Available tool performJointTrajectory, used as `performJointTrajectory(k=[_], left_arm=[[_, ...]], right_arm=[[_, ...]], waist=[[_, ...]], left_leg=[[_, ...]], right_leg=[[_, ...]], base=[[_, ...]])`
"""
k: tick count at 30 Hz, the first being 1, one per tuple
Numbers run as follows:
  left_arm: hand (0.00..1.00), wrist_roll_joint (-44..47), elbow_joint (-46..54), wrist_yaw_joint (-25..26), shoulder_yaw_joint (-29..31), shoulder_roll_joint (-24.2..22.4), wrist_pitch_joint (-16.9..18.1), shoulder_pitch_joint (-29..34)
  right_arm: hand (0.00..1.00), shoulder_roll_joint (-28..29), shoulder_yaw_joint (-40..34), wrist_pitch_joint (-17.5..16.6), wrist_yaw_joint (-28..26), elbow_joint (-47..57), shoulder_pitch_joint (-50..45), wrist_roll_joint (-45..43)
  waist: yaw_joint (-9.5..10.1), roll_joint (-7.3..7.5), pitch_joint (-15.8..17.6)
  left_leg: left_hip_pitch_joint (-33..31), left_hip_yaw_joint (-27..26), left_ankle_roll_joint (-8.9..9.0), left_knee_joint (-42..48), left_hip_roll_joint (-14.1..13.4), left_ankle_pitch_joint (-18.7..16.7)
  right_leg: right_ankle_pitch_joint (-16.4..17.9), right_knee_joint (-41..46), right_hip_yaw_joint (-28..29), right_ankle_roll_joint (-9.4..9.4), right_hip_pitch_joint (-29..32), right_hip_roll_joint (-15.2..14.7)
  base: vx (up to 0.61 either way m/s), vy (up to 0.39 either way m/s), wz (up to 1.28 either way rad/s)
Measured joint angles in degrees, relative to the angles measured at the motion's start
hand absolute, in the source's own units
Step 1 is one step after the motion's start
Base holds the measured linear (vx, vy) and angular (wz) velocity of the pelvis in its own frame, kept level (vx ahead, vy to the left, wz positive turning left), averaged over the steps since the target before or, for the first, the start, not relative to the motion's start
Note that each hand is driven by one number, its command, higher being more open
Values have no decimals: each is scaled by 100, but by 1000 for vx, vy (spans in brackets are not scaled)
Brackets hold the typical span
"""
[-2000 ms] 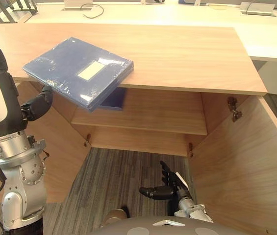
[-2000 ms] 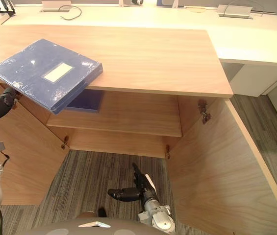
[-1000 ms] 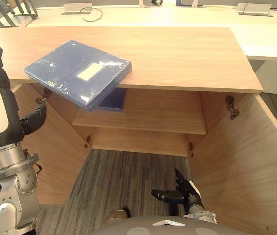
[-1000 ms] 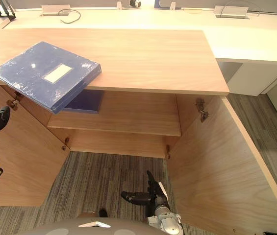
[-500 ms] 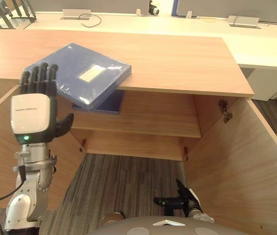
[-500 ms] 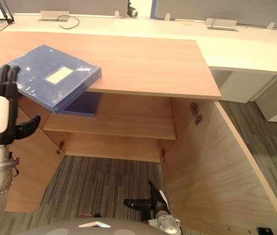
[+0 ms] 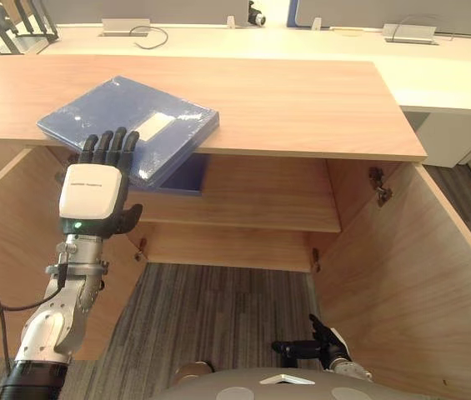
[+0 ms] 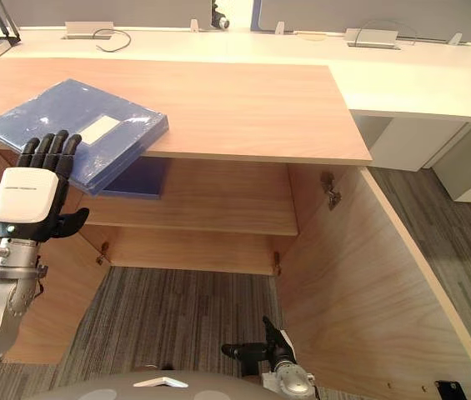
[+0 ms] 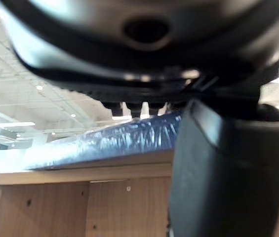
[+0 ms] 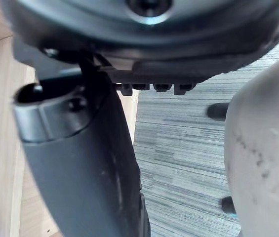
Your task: Walk over to the cabinet, pick up the folder, carry it to the office cabinet, place the folder inside the office cabinet, then close the office cabinet door
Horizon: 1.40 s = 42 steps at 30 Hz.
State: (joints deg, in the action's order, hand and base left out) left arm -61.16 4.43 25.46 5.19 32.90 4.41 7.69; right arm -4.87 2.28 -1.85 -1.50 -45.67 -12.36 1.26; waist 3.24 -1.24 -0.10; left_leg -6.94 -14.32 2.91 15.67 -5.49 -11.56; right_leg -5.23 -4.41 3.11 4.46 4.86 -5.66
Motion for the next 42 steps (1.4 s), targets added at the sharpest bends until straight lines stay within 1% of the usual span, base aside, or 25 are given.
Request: performJointTrajectory(k=[2,5,9,14,20,22,23,29,31,36,37,42], left_arm=[[100,-2,-92,0,-55,4,-42,-116],[100,-2,-217,11,-222,73,-93,-331],[100,-2,-223,25,-250,82,-106,-424],[100,-3,-228,26,-266,118,-105,-588],[100,-15,-302,25,-267,168,-102,-617],[100,-19,-492,25,-279,168,-102,-652],[0,-19,-555,23,-291,168,-107,-676],[0,-19,-905,25,-317,168,-165,-745],[0,-20,-899,63,-317,176,-174,-955],[0,-32,-911,209,-310,219,-214,-1179],[0,-36,-909,279,-310,239,-214,-1194],[0,-217,-980,250,-315,244,-240,-1258]], right_arm=[[100,-12,-67,-18,58,-195,86,-9],[100,-37,-132,-14,154,-541,238,-49],[100,-41,-161,2,209,-872,429,-48],[100,-37,-168,4,208,-877,434,-49],[100,-20,-168,4,211,-898,431,-50],[100,-9,-169,2,212,-950,430,-49],[100,-7,-169,2,212,-966,431,-49],[100,12,-171,1,210,-976,423,-48],[100,11,-173,2,209,-977,412,-48],[100,11,-176,-3,210,-975,429,-48],[100,12,-176,-9,210,-969,436,-49],[100,11,-178,-12,211,-962,438,-51]], waist=[[48,-26,-21],[122,-39,-49],[125,-45,-59],[118,-38,-64],[111,-8,-95],[110,23,-142],[114,31,-150],[86,95,-192],[97,109,-204],[39,108,-216],[-7,102,-222],[-52,95,-233]], left_leg=[[46,-3,-2,-42,5,21],[165,-2,-1,-295,60,164],[309,18,19,-629,106,357],[437,19,31,-897,140,504],[453,18,27,-930,151,521],[479,18,23,-1012,173,560],[487,18,21,-1025,177,566],[548,0,15,-1096,196,592],[553,0,13,-1096,196,594],[561,-2,15,-1115,199,612],[572,-7,16,-1134,200,620],[691,-91,27,-1296,208,671]], right_leg=[[0,-4,-2,0,-24,0],[-2,-8,-26,-6,-35,-24],[-7,-17,-74,-29,-45,-29],[-12,-40,-88,-39,-57,-25],[-15,-42,-88,-39,-60,-30],[-15,-43,-87,-39,-45,-41],[-15,-43,-87,-39,-46,-43],[-16,-43,-86,-37,-68,-54],[-17,-43,-86,-36,-74,-54],[-20,-43,-84,-31,-73,-56],[-20,-43,-82,-31,-73,-56],[-21,-44,-13,-31,-72,-39]], base=[[0,0,0],[-15,-19,3],[-19,-25,4],[-7,-6,0],[0,0,0],[0,0,0],[0,0,0],[0,0,0],[0,0,0],[-13,-8,0],[-19,-15,-4],[-11,-16,-8]])
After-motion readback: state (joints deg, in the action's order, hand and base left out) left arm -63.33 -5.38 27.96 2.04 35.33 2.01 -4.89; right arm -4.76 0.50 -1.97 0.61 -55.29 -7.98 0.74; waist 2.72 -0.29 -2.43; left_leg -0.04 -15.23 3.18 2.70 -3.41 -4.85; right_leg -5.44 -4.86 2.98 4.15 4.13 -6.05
